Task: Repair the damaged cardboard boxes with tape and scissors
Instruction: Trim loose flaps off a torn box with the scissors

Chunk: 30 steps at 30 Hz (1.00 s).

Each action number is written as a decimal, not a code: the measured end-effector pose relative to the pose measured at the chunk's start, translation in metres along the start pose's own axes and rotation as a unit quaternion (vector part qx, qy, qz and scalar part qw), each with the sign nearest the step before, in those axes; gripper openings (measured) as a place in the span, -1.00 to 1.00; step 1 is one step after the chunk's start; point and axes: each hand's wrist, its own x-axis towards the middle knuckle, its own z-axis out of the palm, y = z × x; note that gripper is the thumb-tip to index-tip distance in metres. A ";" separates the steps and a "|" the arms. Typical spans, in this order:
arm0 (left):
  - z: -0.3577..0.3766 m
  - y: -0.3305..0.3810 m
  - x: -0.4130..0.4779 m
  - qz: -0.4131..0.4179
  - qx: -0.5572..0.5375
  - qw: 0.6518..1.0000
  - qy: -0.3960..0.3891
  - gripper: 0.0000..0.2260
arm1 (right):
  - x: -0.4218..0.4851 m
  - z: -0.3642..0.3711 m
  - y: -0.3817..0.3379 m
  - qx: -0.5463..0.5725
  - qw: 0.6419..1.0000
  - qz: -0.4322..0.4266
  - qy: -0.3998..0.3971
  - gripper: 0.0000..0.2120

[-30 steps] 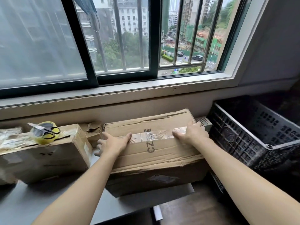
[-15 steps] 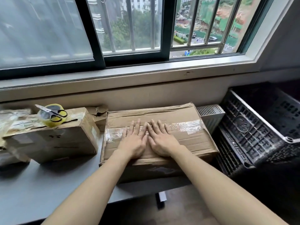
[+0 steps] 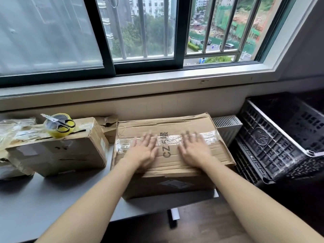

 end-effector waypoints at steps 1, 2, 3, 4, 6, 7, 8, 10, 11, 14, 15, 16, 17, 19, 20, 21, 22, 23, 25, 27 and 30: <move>-0.003 -0.014 -0.001 -0.045 0.000 0.999 0.003 -0.47 | 0.000 -0.004 0.013 -0.007 0.998 0.058 0.009 -0.37; -0.005 -0.027 -0.003 -0.088 -0.001 0.996 0.009 -0.47 | 0.000 -0.007 0.021 -0.010 0.994 0.105 0.018 -0.36; -0.004 -0.037 -0.006 -0.120 -0.009 0.993 0.015 -0.46 | 0.001 -0.009 0.023 -0.008 0.992 0.128 0.019 -0.34; -0.003 -0.043 -0.009 -0.138 -0.026 0.990 0.023 -0.45 | 0.000 -0.010 0.017 0.003 0.991 0.132 0.016 -0.32; 0.001 -0.044 -0.014 -0.147 -0.075 0.984 0.063 -0.43 | 0.000 -0.009 -0.003 0.024 0.995 0.093 0.004 -0.30; 0.001 -0.041 -0.016 -0.157 -0.106 0.977 0.097 -0.40 | 0.000 -0.006 -0.012 0.022 0.998 0.057 0.001 -0.30; 0.000 -0.038 -0.017 -0.177 -0.138 0.966 0.129 -0.35 | -0.001 -0.003 -0.017 0.015 0.999 0.028 0.001 -0.31; -0.003 -0.040 -0.018 -0.260 -0.225 0.929 0.138 -0.20 | -0.002 -0.004 -0.012 0.003 0.999 0.035 0.016 -0.32; -0.004 -0.046 -0.017 -0.301 -0.265 0.909 0.113 -0.18 | -0.002 -0.006 -0.005 0.005 0.997 0.071 0.030 -0.32; -0.004 -0.065 -0.014 -0.339 -0.293 0.892 0.061 -0.29 | -0.003 -0.018 0.008 0.024 0.987 0.158 0.037 -0.28; -0.004 -0.068 -0.014 -0.338 -0.298 0.890 0.068 -0.33 | -0.001 -0.020 0.010 0.024 0.987 0.158 0.035 -0.26; -0.004 -0.069 -0.015 -0.337 -0.300 0.889 0.076 -0.37 | 0.000 -0.022 0.011 0.027 0.987 0.156 0.034 -0.24; -0.004 -0.069 -0.015 -0.337 -0.299 0.889 0.083 -0.40 | 0.000 -0.024 0.013 0.034 0.986 0.158 0.034 -0.22; -0.003 -0.069 -0.016 -0.341 -0.300 0.887 0.086 -0.44 | 0.001 -0.027 0.018 0.050 0.984 0.163 0.044 -0.20; -0.004 -0.068 -0.017 -0.344 -0.303 0.885 0.085 -0.46 | 0.000 -0.028 0.021 0.052 0.984 0.162 0.051 -0.21; -0.006 -0.067 -0.018 -0.348 -0.307 0.882 0.083 -0.47 | 0.000 -0.029 0.023 0.048 0.984 0.159 0.058 -0.22; -0.007 -0.065 -0.018 -0.352 -0.308 0.880 0.082 -0.48 | -0.001 -0.029 0.024 0.045 0.985 0.155 0.066 -0.24; -0.010 -0.063 -0.020 -0.354 -0.308 0.879 0.082 -0.49 | -0.002 -0.029 0.024 0.044 0.985 0.153 0.071 -0.24; -0.020 -0.060 -0.024 -0.355 -0.307 0.878 0.096 -0.53 | -0.002 -0.027 0.023 0.047 0.984 0.149 0.080 -0.26; -0.042 -0.061 -0.029 -0.354 -0.285 0.882 0.123 -0.56 | -0.002 -0.029 0.021 0.053 0.983 0.147 0.095 -0.29; -0.090 -0.065 -0.032 -0.348 -0.219 0.895 0.172 -0.56 | 0.000 -0.041 0.017 0.102 0.979 0.138 0.113 -0.32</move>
